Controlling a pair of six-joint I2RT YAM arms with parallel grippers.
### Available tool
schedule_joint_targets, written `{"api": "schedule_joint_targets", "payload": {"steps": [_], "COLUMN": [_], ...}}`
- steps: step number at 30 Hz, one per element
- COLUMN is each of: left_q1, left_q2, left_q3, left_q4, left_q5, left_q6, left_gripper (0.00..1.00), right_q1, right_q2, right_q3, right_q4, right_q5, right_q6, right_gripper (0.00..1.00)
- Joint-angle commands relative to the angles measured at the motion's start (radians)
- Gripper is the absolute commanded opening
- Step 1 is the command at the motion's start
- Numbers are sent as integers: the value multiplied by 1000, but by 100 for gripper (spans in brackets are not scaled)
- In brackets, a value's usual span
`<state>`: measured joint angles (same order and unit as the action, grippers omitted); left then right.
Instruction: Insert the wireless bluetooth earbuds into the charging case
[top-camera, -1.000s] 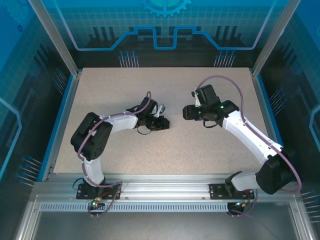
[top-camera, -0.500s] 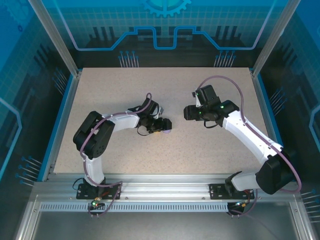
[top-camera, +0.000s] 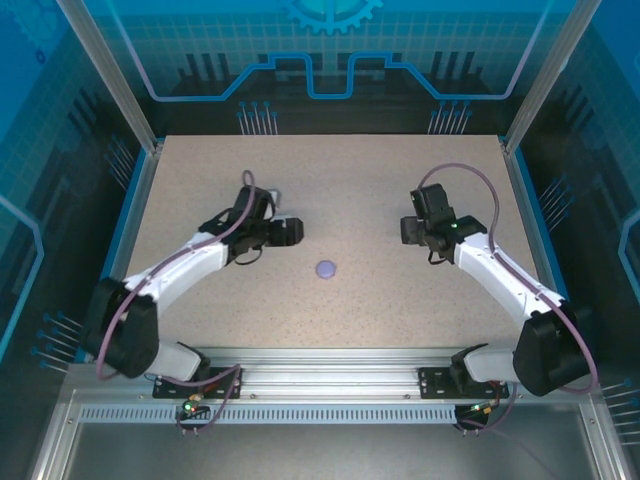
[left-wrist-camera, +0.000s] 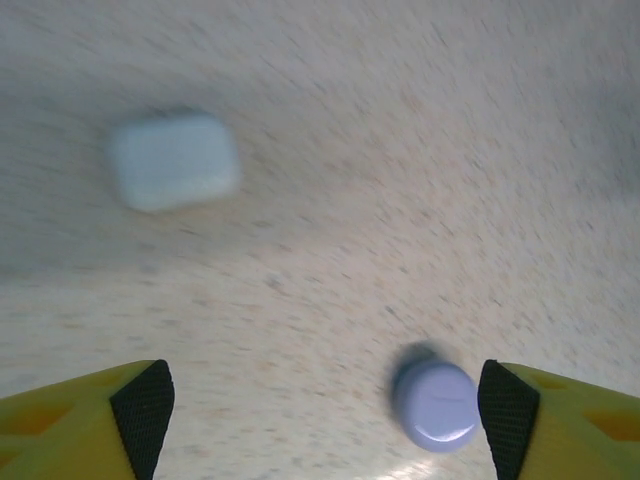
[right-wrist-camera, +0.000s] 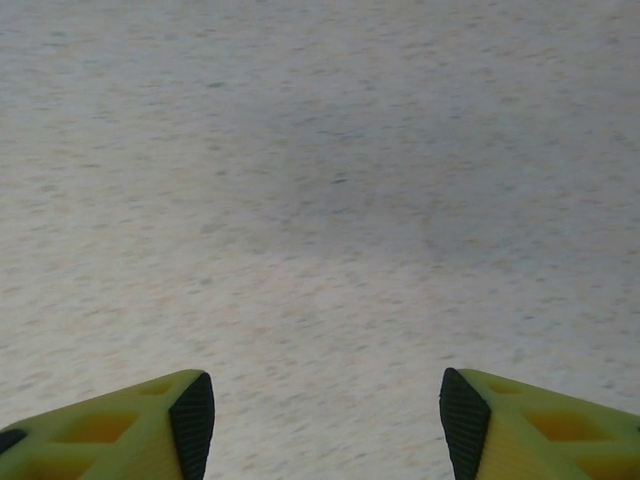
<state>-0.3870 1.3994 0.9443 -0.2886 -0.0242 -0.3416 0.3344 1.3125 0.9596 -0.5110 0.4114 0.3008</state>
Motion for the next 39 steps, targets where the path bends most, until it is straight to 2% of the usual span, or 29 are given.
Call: {"api": "schedule_joint_targets", "payload": {"steps": [1, 5, 8, 11, 17, 20, 23, 28, 31, 32, 33, 34, 35, 39], "left_q1": [59, 119, 142, 169, 273, 312, 323, 375, 381, 383, 386, 387, 387, 387], "left_q2": [-82, -139, -149, -153, -151, -116, -61, 9, 124, 110, 114, 115, 116, 116], "left_q3": [-71, -165, -241, -309, -453, -527, -571, -601, -587, -542, -515, -529, -529, -528], "left_q4": [3, 138, 279, 407, 686, 859, 999, 1104, 1205, 1112, 1040, 1068, 1072, 1067], "left_q5": [-182, -262, -298, -286, -74, 29, 43, 74, 74, 41, -13, -24, -25, -26], "left_q6": [127, 209, 297, 370, 419, 421, 440, 391, 386, 372, 345, 337, 338, 339], "left_gripper": [87, 88, 89, 91, 93, 95, 96, 97, 99, 99, 99, 99, 99, 99], "right_q1": [-53, -146, -196, -239, -270, -271, -270, -272, -255, -244, -255, -260, -262, -264], "right_q2": [-37, -49, -63, -61, -50, -27, 2, 117, 189, 187, 193, 190, 192, 191], "right_q3": [-71, -183, -306, -390, -547, -575, -580, -584, -568, -539, -542, -536, -536, -536], "right_q4": [190, 362, 574, 713, 1035, 1124, 1185, 1299, 1335, 1276, 1293, 1277, 1278, 1278], "right_q5": [92, -27, -129, -210, -292, -303, -308, -317, -305, -290, -301, -295, -297, -301], "right_q6": [-95, -137, -182, -194, -237, -261, -286, -295, -315, -321, -312, -302, -302, -302], "right_gripper": [67, 69, 69, 70, 72, 73, 73, 74, 77, 78, 80, 85, 100, 100]}}
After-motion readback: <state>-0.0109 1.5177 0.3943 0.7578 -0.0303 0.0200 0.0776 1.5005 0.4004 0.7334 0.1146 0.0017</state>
